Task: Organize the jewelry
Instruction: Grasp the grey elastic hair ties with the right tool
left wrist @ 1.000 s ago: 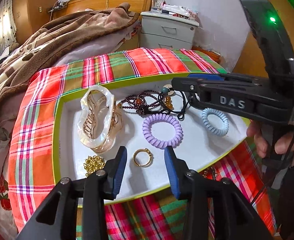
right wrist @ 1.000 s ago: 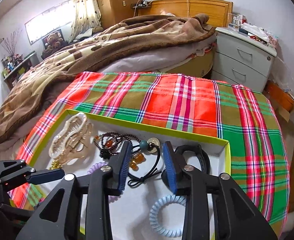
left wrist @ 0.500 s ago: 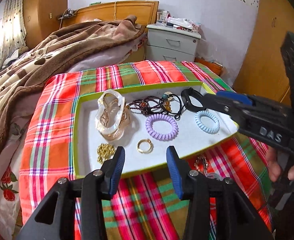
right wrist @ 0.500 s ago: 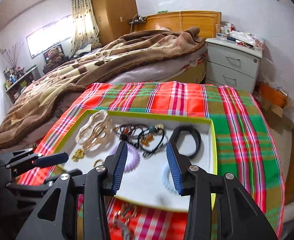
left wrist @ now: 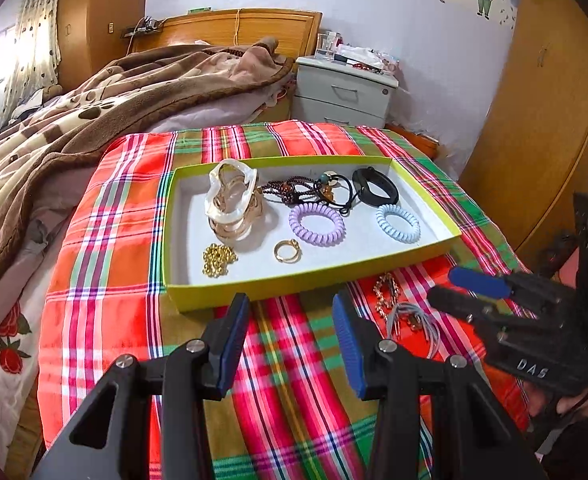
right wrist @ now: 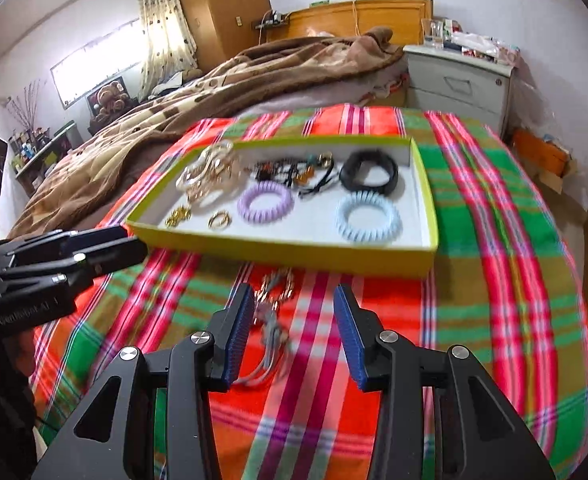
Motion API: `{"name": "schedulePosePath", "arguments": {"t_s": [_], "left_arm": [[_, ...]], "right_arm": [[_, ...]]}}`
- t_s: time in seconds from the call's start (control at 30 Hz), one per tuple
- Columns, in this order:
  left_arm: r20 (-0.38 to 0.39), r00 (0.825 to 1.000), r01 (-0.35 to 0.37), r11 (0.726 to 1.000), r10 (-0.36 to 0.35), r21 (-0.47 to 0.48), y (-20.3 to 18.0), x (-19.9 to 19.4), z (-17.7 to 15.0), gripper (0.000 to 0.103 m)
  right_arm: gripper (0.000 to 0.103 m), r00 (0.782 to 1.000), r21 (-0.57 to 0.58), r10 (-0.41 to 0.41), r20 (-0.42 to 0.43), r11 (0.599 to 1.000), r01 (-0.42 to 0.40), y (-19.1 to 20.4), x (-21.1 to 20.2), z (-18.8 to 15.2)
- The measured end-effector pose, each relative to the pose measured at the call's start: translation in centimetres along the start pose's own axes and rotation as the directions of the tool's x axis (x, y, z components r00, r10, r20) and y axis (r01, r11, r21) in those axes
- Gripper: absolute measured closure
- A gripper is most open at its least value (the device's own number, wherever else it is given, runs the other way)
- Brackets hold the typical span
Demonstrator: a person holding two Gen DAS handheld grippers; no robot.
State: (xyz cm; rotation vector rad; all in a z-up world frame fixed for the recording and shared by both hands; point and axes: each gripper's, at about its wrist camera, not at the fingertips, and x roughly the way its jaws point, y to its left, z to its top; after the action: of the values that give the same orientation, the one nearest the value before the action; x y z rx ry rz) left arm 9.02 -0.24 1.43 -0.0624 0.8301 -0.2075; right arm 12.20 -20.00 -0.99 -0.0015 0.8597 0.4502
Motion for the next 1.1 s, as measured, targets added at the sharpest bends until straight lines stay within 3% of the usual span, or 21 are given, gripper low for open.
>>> {"name": "schedulePosePath", "arguments": {"t_s": [0.57,0.6,0.67,0.8,0.87,1.1], "left_arm": [[-0.018,1.0,0.007,1.0,-0.008,-0.022,0.5,-0.4,-1.5,0.058],[-0.017,1.0,0.008,1.0,-0.008,-0.022,0.5,-0.5,-1.5,0.058],[-0.018,1.0,0.007,1.0,-0.008,-0.025,0.6,-0.5,-1.5,0.058],[-0.019,1.0,0.002,1.0,-0.003,-0.027,0.6,-0.5,-1.4,0.058],[-0.02,1.0,0.003,1.0,-0.004,-0.023,0.5,-0.5,-1.4,0.058],[-0.026,1.0,0.009,1.0,-0.01,-0.011,-0.1,-0.3,-1.0,0.058]], "right_arm": [[0.061,0.997,-0.054,-0.008,-0.077,0.999,0.004,1.4,2.1,-1.5],[0.063,0.997,-0.06,-0.013,-0.074,0.998,0.008,1.5,2.0,-1.6],[0.082,0.997,-0.066,-0.018,-0.077,0.998,0.013,1.6,2.0,-1.6],[0.088,0.997,-0.089,-0.017,-0.08,0.996,0.01,1.9,1.9,-1.9],[0.097,0.997,-0.087,-0.016,-0.07,0.996,0.01,1.8,1.6,-2.0],[0.097,0.999,-0.027,0.048,-0.01,0.998,-0.048,0.6,-0.3,-2.0]]}}
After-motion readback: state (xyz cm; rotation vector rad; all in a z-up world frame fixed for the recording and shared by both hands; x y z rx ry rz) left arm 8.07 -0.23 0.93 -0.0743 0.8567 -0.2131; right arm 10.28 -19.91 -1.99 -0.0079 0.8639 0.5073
